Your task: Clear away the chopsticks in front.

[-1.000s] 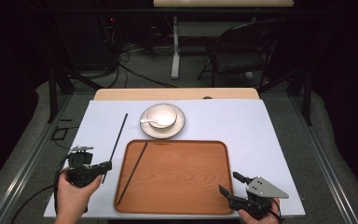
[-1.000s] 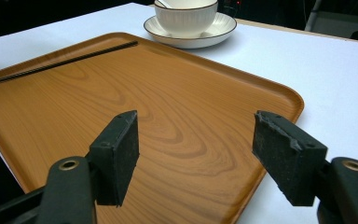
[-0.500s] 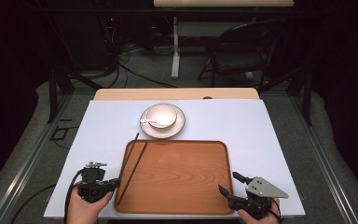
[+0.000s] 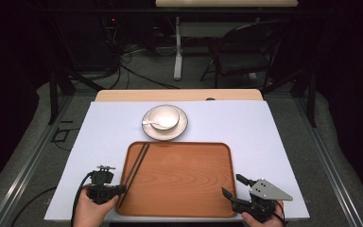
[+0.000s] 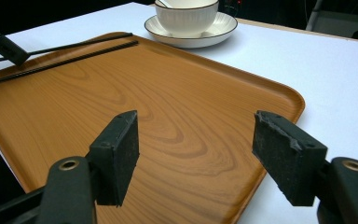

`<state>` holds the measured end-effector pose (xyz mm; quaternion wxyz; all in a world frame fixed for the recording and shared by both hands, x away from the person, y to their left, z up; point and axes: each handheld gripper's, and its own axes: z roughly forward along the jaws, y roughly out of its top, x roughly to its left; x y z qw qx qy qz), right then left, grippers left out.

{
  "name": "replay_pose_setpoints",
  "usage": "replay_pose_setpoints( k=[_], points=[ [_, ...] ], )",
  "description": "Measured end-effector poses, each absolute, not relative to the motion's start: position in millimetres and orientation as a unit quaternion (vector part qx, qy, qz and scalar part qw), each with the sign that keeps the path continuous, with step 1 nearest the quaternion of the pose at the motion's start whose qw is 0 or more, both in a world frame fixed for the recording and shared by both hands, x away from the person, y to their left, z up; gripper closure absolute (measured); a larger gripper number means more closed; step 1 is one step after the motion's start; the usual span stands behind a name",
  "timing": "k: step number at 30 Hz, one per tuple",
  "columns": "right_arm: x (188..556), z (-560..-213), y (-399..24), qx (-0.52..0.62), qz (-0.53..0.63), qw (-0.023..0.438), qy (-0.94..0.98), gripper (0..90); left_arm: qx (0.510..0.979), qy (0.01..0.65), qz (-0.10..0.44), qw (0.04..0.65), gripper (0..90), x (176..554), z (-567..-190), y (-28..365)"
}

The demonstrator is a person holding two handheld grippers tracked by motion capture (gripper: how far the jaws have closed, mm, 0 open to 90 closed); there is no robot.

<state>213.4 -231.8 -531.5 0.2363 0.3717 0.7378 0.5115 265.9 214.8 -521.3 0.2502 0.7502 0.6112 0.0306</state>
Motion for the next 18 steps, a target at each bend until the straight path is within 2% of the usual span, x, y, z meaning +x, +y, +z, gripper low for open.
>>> replay_pose_setpoints(
  k=[18],
  points=[
    [214.4,-531.3,-231.9,0.372,0.513,0.236,0.737,31.7,0.746,0.617,0.021,0.248,86.7,269.9,-526.7,216.8]
  ],
)
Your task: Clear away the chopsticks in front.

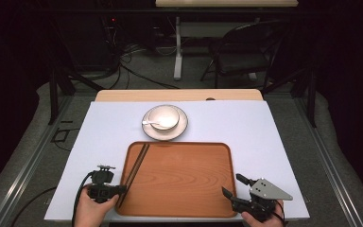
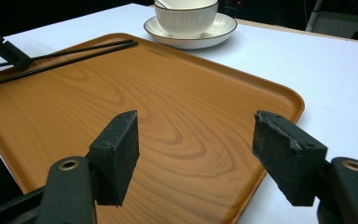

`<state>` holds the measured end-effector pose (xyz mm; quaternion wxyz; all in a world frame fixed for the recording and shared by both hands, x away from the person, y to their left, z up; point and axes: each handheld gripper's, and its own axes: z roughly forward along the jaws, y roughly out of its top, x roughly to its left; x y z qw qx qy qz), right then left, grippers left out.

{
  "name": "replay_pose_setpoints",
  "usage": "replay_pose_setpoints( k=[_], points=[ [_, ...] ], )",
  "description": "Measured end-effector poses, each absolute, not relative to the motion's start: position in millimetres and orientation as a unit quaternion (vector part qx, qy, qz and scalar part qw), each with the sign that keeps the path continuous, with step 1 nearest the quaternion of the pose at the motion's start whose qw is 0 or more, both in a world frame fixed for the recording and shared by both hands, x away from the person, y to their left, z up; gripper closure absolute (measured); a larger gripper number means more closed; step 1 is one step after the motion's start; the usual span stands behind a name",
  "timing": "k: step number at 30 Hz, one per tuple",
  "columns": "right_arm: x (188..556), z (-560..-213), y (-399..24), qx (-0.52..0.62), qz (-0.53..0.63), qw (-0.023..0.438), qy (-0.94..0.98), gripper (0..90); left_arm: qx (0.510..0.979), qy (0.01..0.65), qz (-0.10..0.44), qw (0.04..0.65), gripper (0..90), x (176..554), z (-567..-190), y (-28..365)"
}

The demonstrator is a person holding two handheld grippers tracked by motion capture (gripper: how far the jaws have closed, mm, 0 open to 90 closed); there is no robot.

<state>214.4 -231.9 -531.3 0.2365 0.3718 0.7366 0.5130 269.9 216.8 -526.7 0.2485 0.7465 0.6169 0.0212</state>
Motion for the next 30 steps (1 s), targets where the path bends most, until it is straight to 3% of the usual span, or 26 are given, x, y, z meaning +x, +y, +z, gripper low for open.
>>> replay_pose_setpoints(
  k=[30],
  points=[
    [214.5,-531.9,-230.1,0.371,0.512,0.235,0.739,31.7,0.739,0.621,0.024,0.261,82.4,268.8,-526.2,220.5]
  ],
)
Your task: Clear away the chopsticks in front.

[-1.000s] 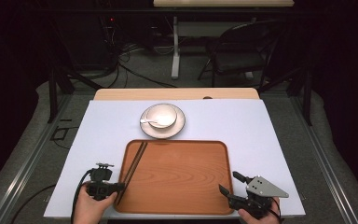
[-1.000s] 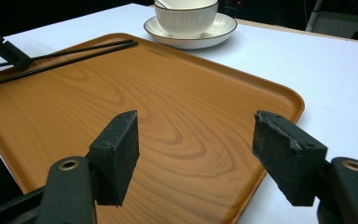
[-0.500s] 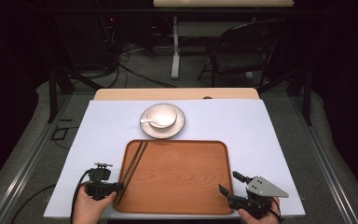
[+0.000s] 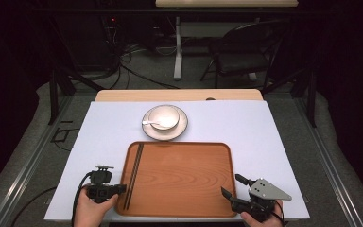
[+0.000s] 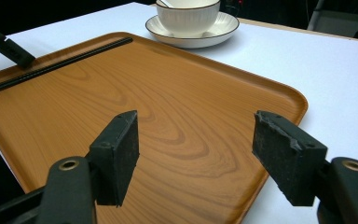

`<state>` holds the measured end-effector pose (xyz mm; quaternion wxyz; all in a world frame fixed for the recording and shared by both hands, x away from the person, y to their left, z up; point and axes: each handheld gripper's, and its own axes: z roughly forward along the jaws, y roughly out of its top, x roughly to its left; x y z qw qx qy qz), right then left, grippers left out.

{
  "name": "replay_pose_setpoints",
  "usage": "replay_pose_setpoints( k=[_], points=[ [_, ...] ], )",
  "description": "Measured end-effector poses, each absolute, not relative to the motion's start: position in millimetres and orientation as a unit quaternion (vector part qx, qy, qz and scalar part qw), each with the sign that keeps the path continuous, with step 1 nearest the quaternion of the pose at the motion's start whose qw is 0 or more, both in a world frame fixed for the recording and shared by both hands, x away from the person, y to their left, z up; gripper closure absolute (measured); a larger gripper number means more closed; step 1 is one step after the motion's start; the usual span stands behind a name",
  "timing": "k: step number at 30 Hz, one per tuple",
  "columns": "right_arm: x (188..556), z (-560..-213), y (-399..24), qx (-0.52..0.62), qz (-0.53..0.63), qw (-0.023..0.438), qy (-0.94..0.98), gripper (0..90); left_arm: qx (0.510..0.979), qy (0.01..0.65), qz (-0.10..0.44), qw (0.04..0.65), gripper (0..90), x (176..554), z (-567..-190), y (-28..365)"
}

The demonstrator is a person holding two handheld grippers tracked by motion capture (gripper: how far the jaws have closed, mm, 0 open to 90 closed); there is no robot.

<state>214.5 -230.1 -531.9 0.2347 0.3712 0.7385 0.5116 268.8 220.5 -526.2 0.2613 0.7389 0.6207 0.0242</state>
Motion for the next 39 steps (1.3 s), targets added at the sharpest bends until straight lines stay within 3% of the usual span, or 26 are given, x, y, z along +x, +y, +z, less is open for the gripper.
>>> replay_pose_setpoints(
  k=[10,14,16,19,30,39],
  points=[
    [215,-532,-229,0.372,0.511,0.234,0.739,31.7,0.732,0.617,0.063,0.283,71.9,265,-516,221],
    [215,-533,-228,0.371,0.511,0.232,0.740,31.7,0.720,0.612,0.082,0.317,62.3,265,-512,224],
    [215,-533,-228,0.371,0.511,0.233,0.740,31.7,0.716,0.601,0.117,0.334,52.8,264,-511,225],
    [215,-533,-228,0.372,0.510,0.233,0.740,31.7,0.711,0.592,0.143,0.352,48.3,263,-509,228],
    [216,-533,-228,0.372,0.508,0.232,0.741,31.6,0.662,0.569,0.244,0.423,41.0,246,-507,255],
    [217,-535,-226,0.369,0.505,0.232,0.745,31.7,0.665,0.569,0.275,0.399,39.6,244,-523,262]
  ],
)
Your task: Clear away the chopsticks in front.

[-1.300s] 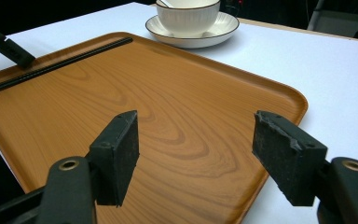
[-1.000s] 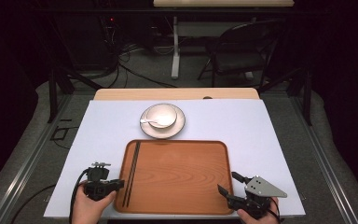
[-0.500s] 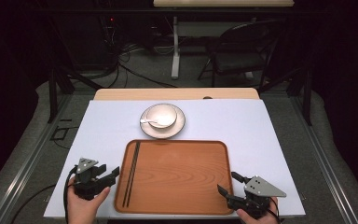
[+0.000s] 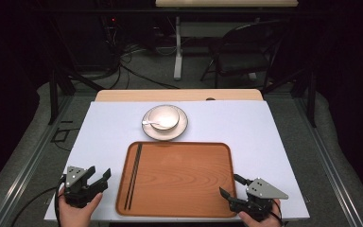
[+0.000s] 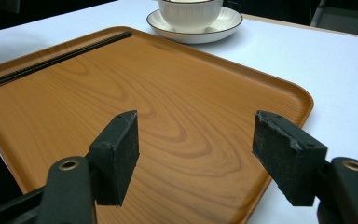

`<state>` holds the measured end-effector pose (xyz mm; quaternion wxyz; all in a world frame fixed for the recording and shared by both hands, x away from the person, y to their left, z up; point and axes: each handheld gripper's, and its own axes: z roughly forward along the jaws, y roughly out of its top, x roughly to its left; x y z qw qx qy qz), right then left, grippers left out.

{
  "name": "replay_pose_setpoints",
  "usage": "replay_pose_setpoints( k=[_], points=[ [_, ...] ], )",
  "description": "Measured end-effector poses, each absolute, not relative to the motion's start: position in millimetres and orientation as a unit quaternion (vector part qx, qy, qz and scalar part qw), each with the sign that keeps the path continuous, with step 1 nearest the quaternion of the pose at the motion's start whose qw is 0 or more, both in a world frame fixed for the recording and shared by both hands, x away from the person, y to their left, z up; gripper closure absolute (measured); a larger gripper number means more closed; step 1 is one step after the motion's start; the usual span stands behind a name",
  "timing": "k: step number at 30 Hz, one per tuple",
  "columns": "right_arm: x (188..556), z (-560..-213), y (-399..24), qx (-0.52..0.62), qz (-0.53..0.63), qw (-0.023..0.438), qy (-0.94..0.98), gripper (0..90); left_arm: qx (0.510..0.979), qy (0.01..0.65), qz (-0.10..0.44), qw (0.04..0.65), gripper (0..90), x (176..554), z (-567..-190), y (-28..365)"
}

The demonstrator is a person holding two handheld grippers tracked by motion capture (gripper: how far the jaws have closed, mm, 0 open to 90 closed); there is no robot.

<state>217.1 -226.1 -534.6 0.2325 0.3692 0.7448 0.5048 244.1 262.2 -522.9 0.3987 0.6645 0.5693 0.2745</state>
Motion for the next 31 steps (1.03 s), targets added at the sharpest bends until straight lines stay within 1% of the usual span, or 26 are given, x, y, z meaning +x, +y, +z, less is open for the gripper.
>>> replay_pose_setpoints(
  k=[7,10,15,22,31],
  points=[
    [218,-534,-226,0.365,0.505,0.231,0.747,31.6,0.669,0.569,0.269,0.395,37.8,245,-531,260],
    [218,-534,-227,0.366,0.505,0.232,0.746,31.6,0.674,0.565,0.258,0.399,34.6,246,-534,258],
    [219,-534,-229,0.369,0.505,0.231,0.746,31.5,0.683,0.564,0.245,0.393,33.2,248,-539,254],
    [220,-535,-232,0.374,0.503,0.229,0.745,31.0,0.684,0.572,0.226,0.392,32.7,251,-544,253],
    [222,-538,-228,0.377,0.494,0.224,0.750,29.1,0.680,0.581,0.224,0.386,32.5,253,-545,255]
  ],
)
